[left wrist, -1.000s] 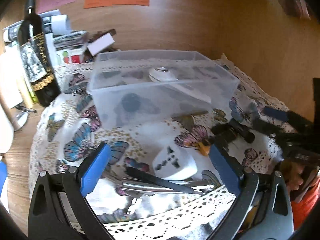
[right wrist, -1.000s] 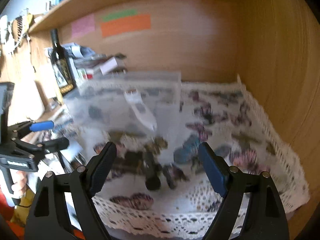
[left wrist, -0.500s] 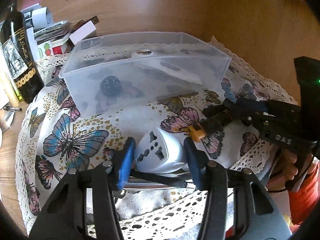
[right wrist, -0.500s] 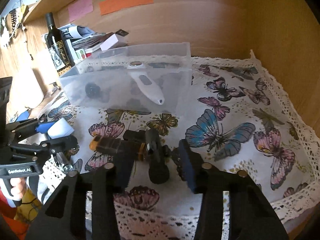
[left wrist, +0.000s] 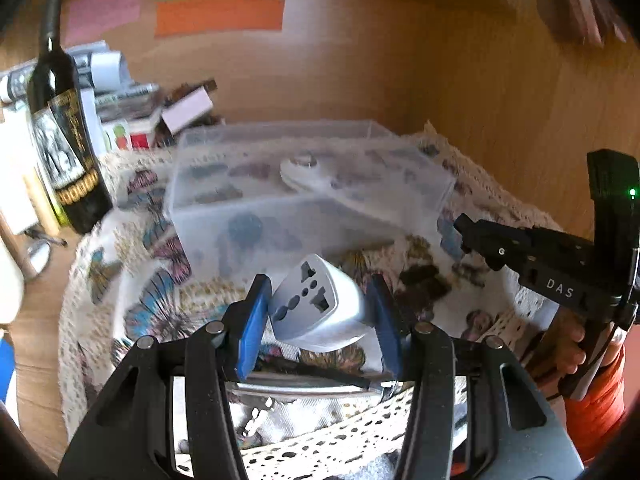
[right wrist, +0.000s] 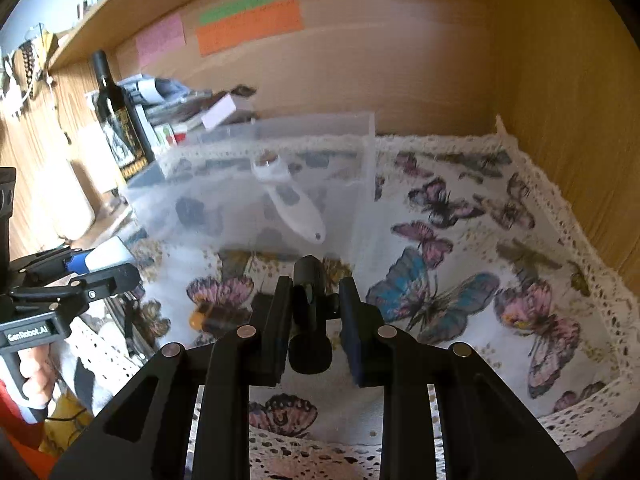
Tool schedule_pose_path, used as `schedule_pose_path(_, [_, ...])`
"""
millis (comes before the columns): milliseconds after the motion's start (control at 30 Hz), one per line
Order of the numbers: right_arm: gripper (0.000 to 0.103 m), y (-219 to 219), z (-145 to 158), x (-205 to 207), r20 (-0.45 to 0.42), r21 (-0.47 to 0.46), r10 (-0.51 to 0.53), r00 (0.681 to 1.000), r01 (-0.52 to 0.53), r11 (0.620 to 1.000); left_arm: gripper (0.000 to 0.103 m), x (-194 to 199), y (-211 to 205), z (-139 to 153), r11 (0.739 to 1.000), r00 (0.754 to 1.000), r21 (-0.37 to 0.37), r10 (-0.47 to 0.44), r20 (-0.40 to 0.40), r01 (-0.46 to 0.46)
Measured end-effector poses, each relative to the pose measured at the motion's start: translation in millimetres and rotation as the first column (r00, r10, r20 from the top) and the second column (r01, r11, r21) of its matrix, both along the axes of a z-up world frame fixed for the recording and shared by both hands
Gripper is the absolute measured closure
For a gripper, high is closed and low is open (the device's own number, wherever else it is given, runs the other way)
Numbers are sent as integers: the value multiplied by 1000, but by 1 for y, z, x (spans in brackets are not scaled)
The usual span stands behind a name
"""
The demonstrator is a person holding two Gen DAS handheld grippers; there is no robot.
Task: Organize rigid objects
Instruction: 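Release the plug adapter into the box with the left gripper while the right grasps the black cylinder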
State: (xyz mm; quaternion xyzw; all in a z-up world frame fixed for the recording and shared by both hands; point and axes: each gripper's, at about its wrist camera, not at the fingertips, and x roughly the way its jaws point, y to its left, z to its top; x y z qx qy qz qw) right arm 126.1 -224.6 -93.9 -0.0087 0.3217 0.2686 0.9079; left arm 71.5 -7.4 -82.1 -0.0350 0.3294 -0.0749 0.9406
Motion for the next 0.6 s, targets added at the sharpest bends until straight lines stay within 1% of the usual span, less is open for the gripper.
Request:
schedule_pose_path(167, [81, 3, 22, 1, 68, 21, -5, 998, 4, 1000, 54, 3, 7, 25, 999, 997, 7, 32, 71, -33])
schedule_pose_path(367, [81, 13, 45, 11, 128, 47, 8, 992, -14, 999, 54, 17, 23, 50, 997, 989, 3, 82, 121, -83])
schedule_pose_path(500, [81, 24, 57, 19, 161, 50, 18, 987, -26, 998, 54, 33, 33, 60, 994, 986, 1, 110, 127, -111])
schedule_pose_path(600, [81, 34, 64, 28, 176, 47, 28, 984, -37, 998, 54, 47, 38, 62, 991, 985, 18, 126, 121, -129])
